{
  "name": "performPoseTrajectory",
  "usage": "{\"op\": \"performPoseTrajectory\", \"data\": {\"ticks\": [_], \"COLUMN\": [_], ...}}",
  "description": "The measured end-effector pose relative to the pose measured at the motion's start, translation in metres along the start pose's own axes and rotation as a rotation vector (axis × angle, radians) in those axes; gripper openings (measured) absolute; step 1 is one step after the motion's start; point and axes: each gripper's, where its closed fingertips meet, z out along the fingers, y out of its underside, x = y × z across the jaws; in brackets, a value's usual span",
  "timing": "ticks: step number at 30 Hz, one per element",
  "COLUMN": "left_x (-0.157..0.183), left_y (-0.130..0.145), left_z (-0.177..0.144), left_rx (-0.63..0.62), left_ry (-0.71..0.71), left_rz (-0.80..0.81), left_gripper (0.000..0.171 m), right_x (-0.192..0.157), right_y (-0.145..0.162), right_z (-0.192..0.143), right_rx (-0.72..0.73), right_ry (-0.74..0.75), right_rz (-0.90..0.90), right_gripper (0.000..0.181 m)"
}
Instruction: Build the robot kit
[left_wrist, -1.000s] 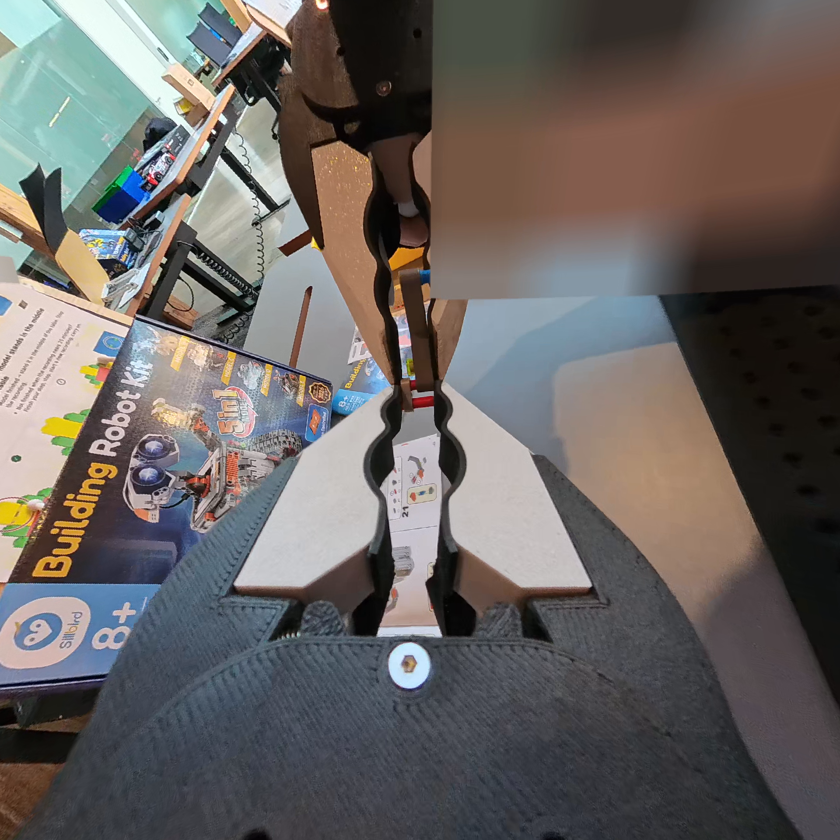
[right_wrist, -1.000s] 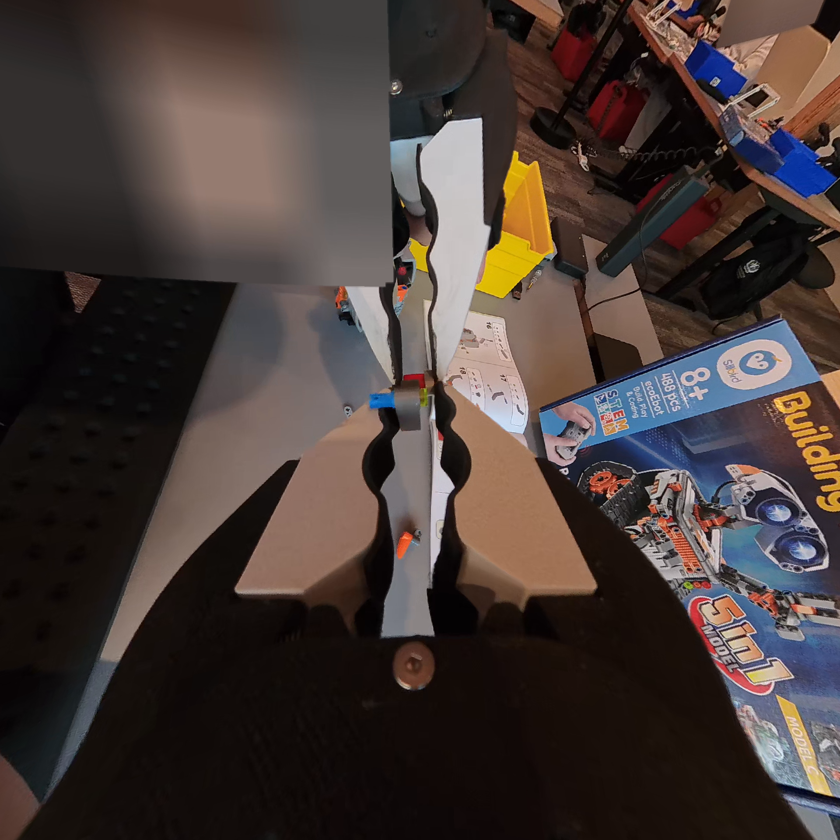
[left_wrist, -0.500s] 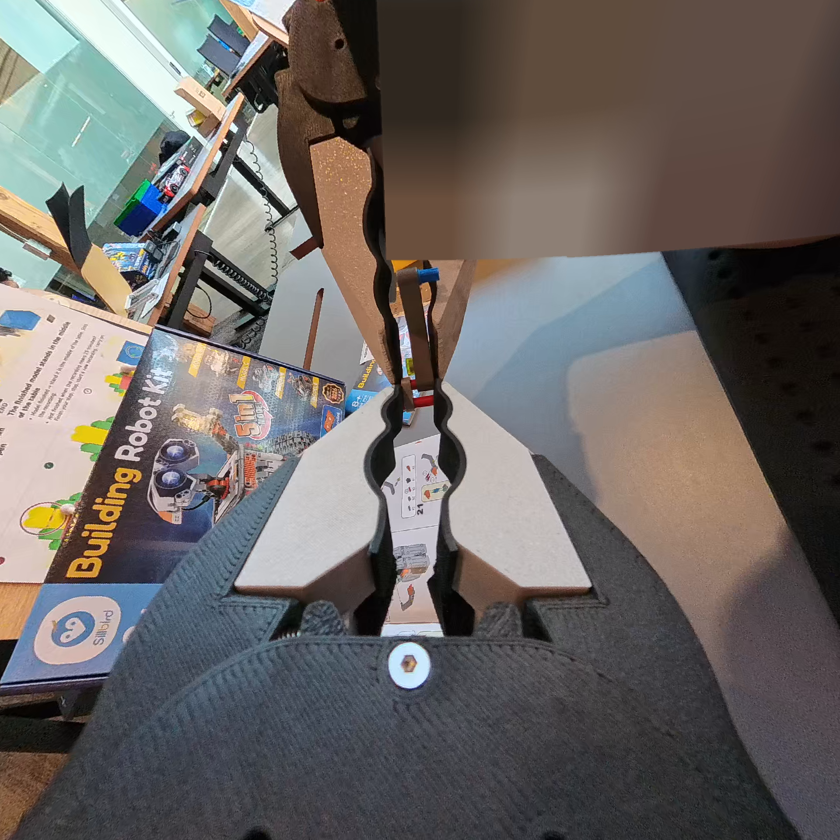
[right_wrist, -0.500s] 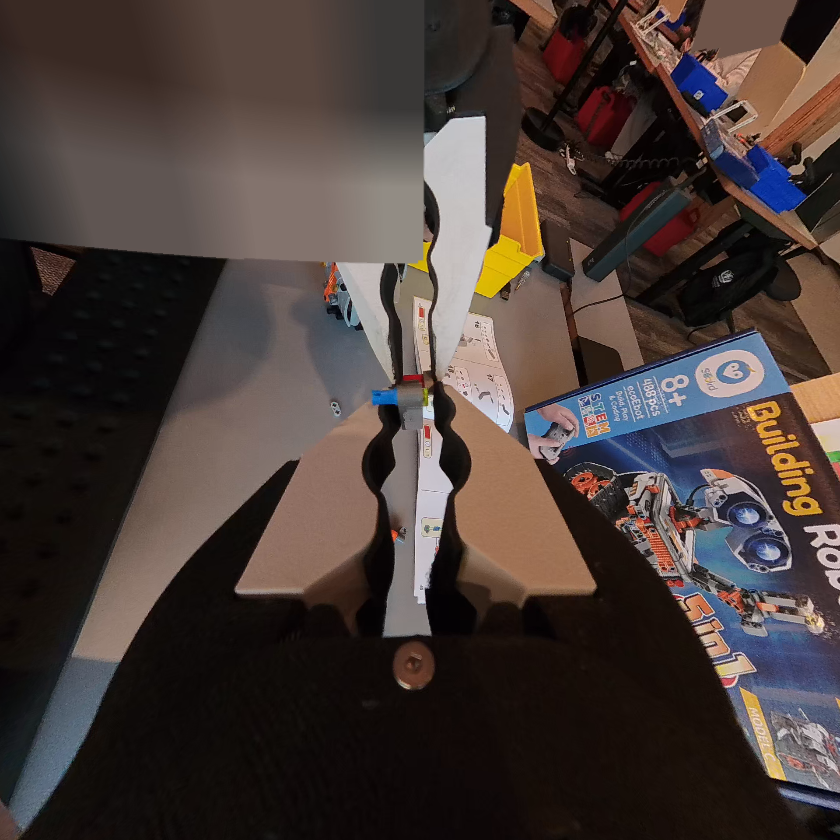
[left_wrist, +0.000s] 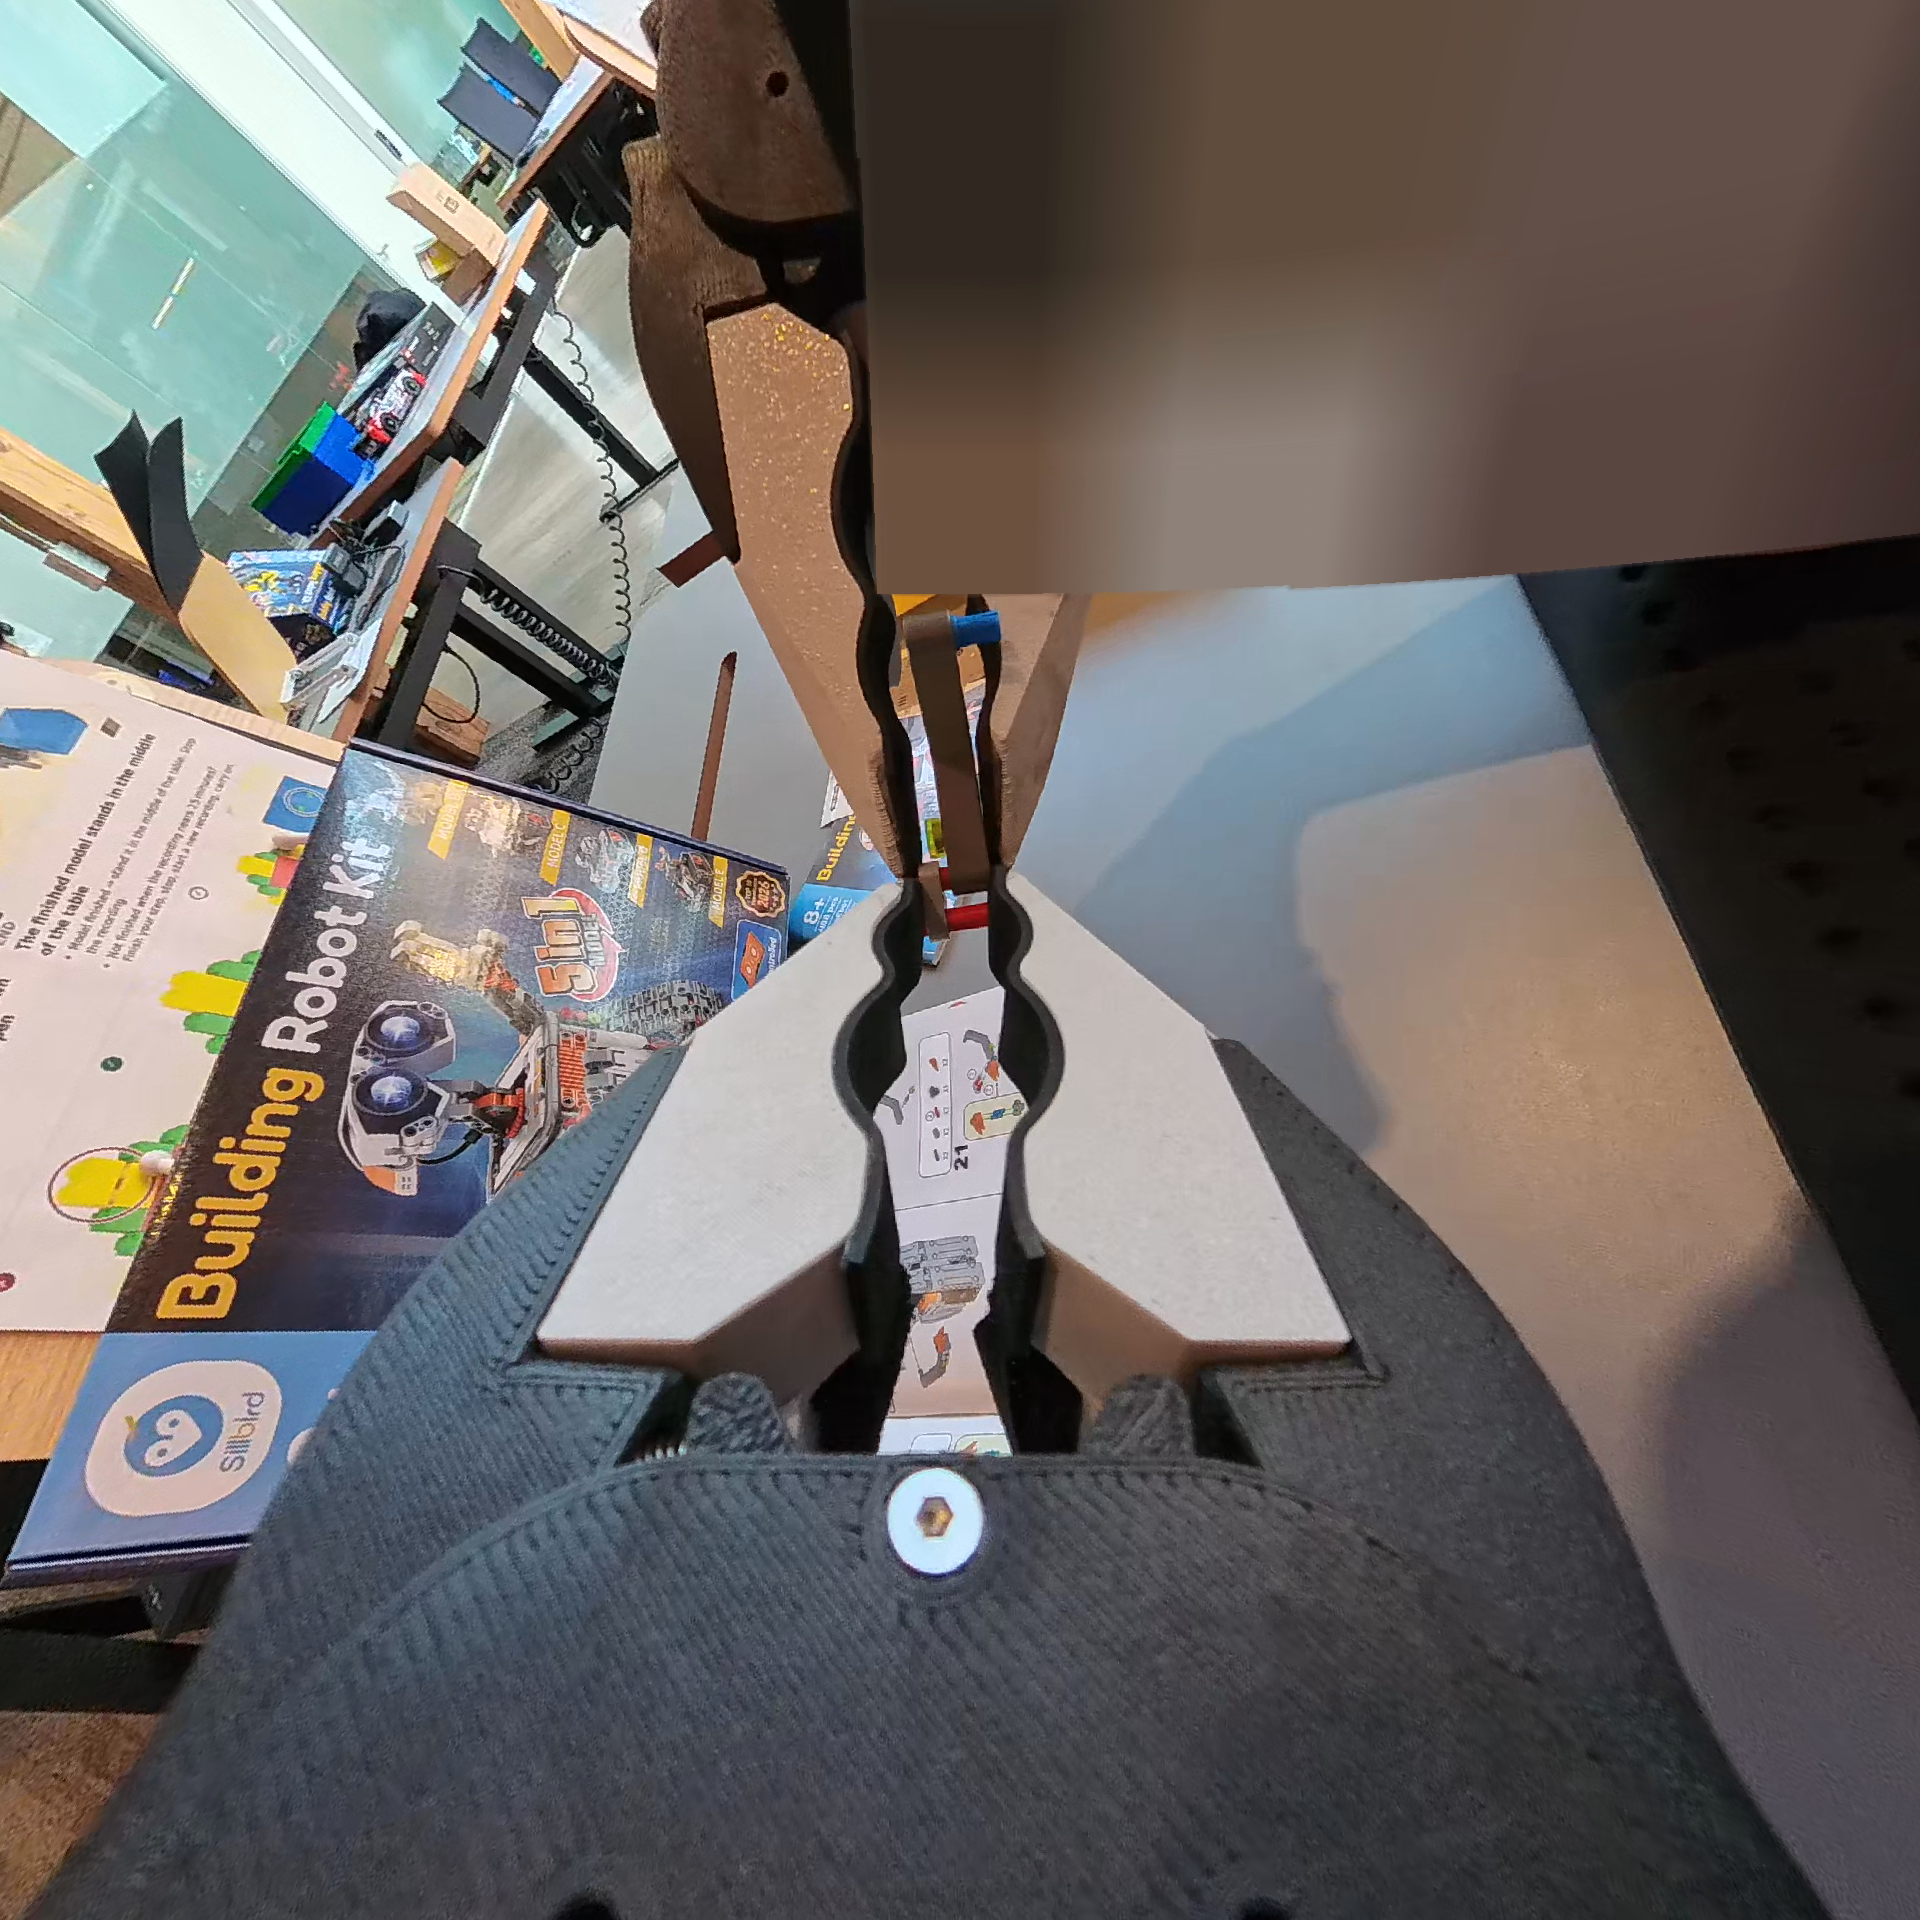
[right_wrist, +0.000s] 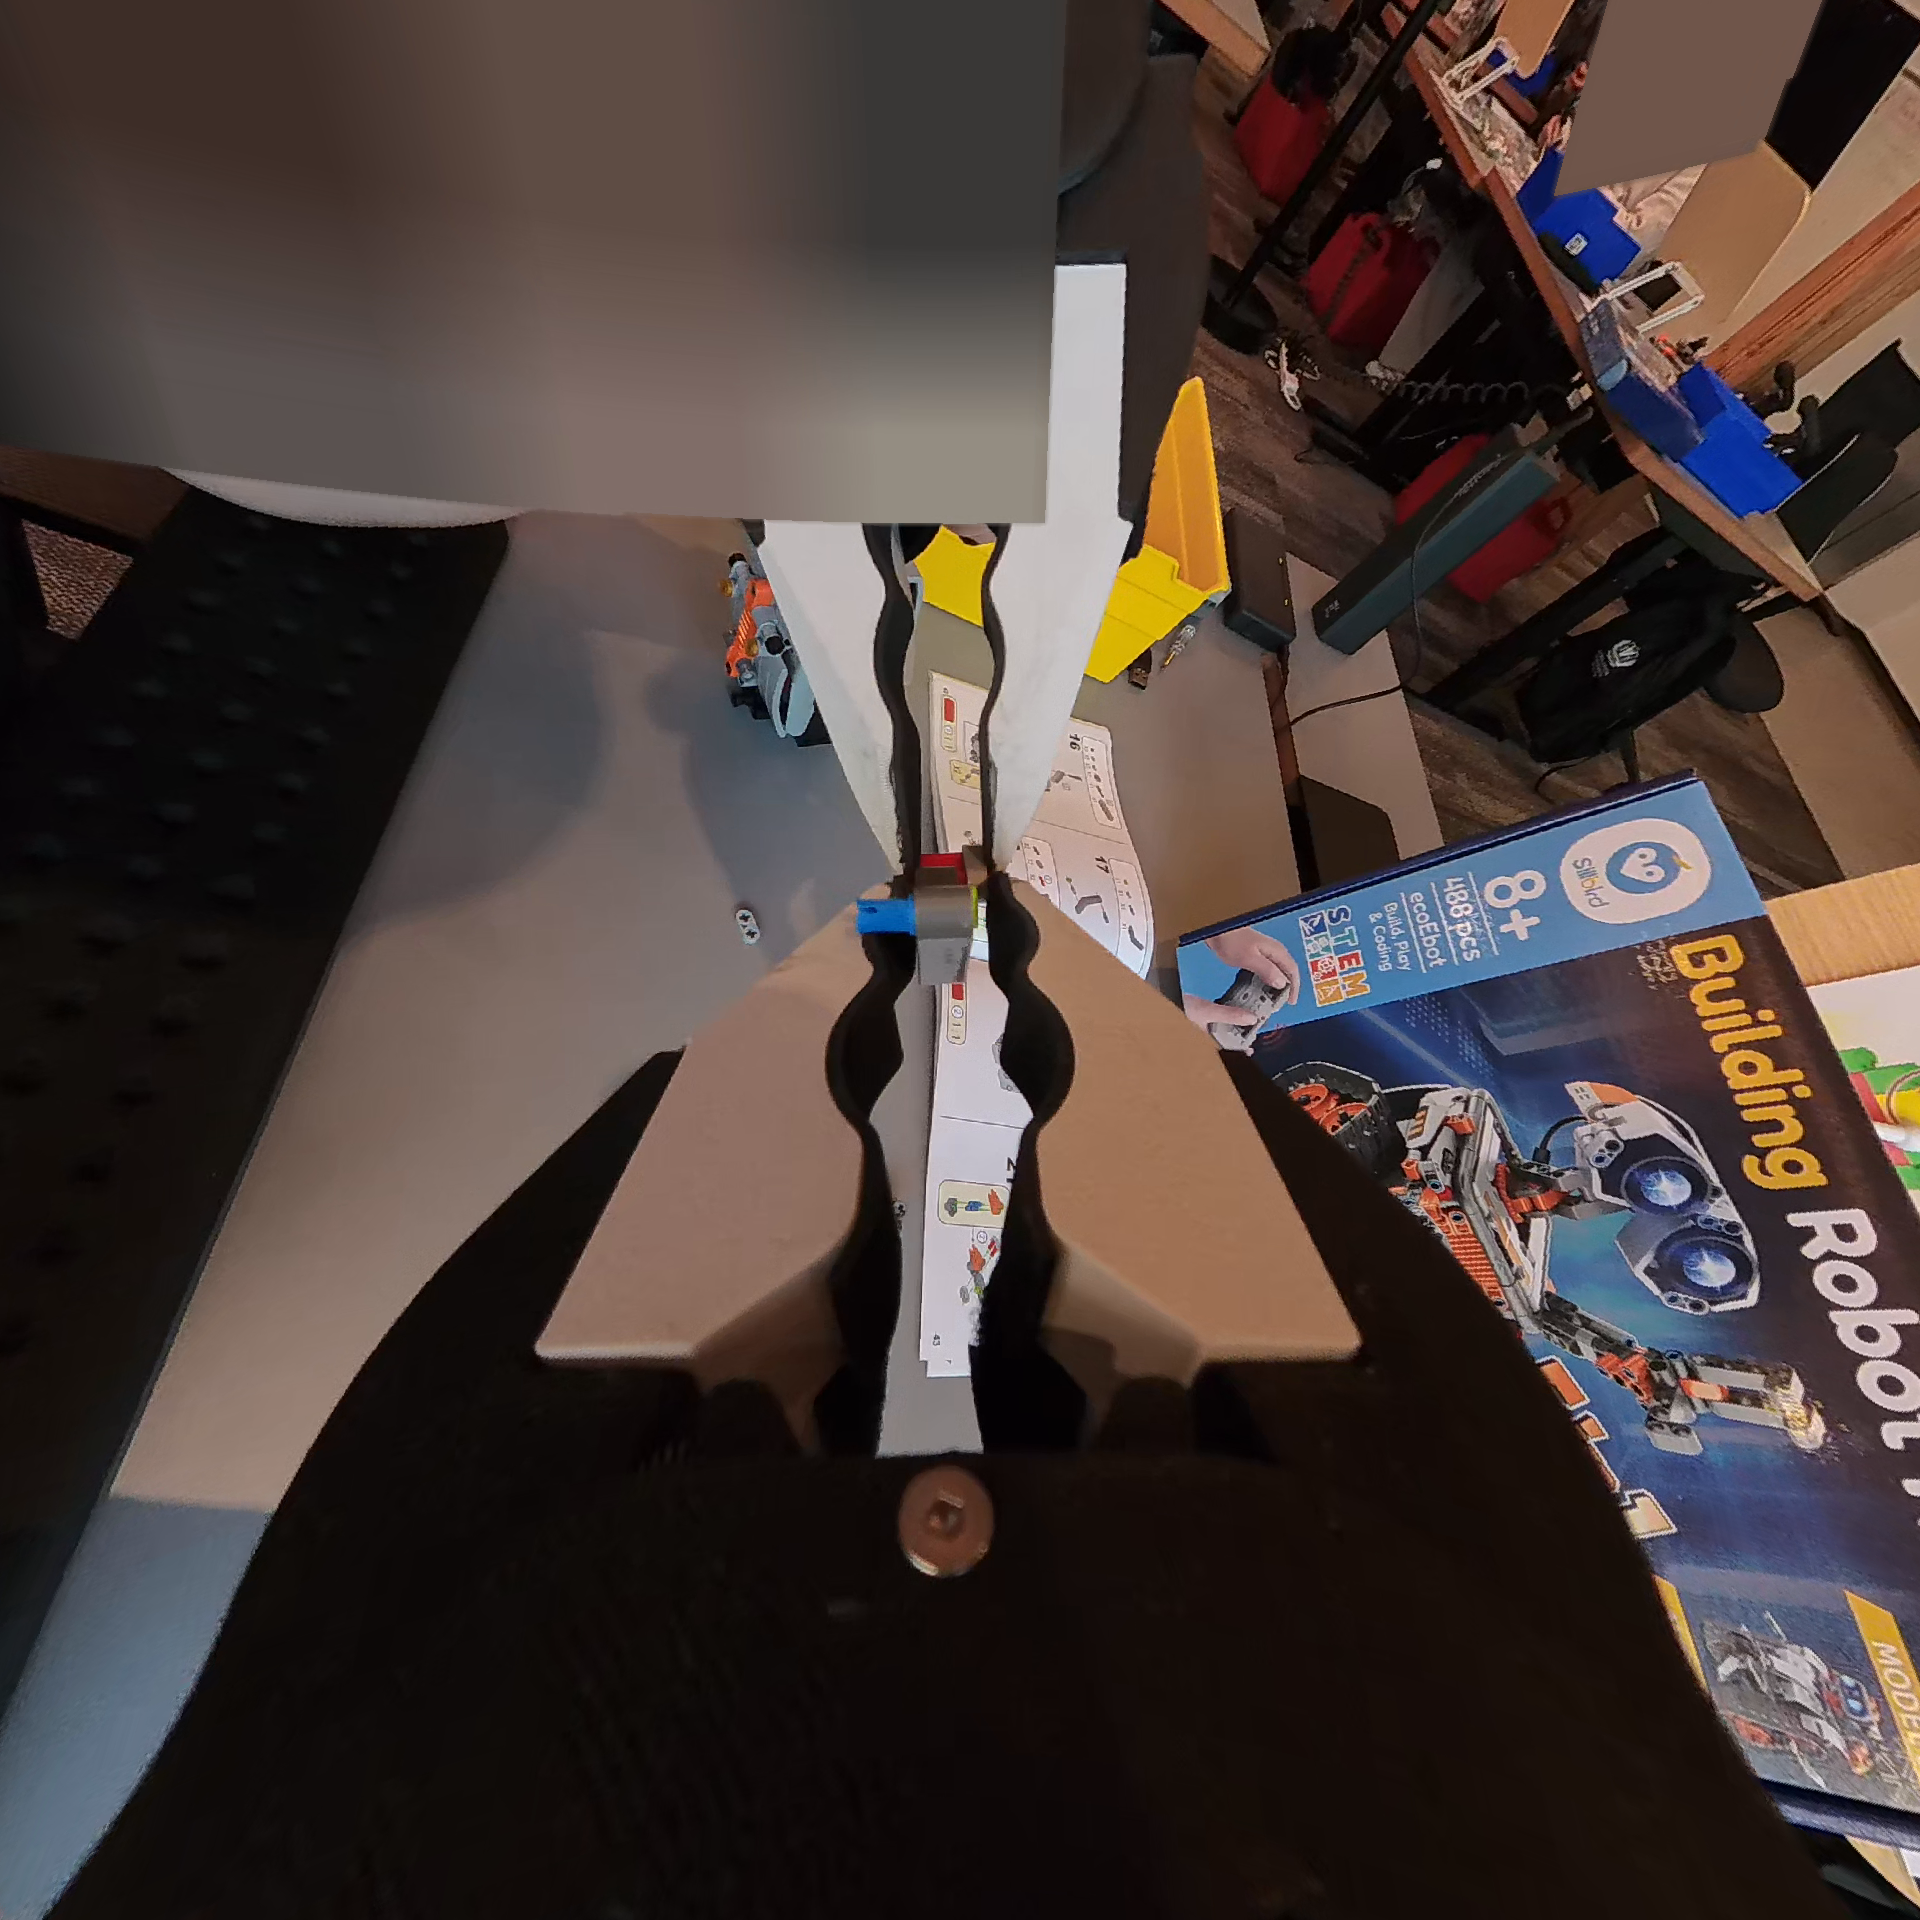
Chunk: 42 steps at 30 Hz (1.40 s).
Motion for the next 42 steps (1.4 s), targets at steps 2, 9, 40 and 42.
{"op": "performPoseTrajectory", "data": {"ticks": [2,9,40,42], "left_x": [-0.001,-0.001,-0.038,-0.05], "left_y": [0.0,-0.001,-0.025,-0.033], "left_z": [0.0,-0.001,-0.036,-0.047], "left_rx": [-0.002,0.004,0.263,0.401], "left_ry": [-0.006,-0.007,-0.025,0.076], "left_rz": [0.003,0.006,-0.403,-0.657], "left_gripper": [0.011,0.01,0.029,0.016], "right_x": [0.0,0.001,0.026,0.027], "right_y": [0.0,-0.002,-0.024,-0.036], "right_z": [0.0,-0.001,-0.026,-0.033], "right_rx": [0.003,0.021,0.153,0.218], "right_ry": [0.0,0.004,0.198,0.239], "right_rz": [-0.003,-0.012,-0.085,-0.143], "right_gripper": [0.014,0.014,0.013,0.013]}}
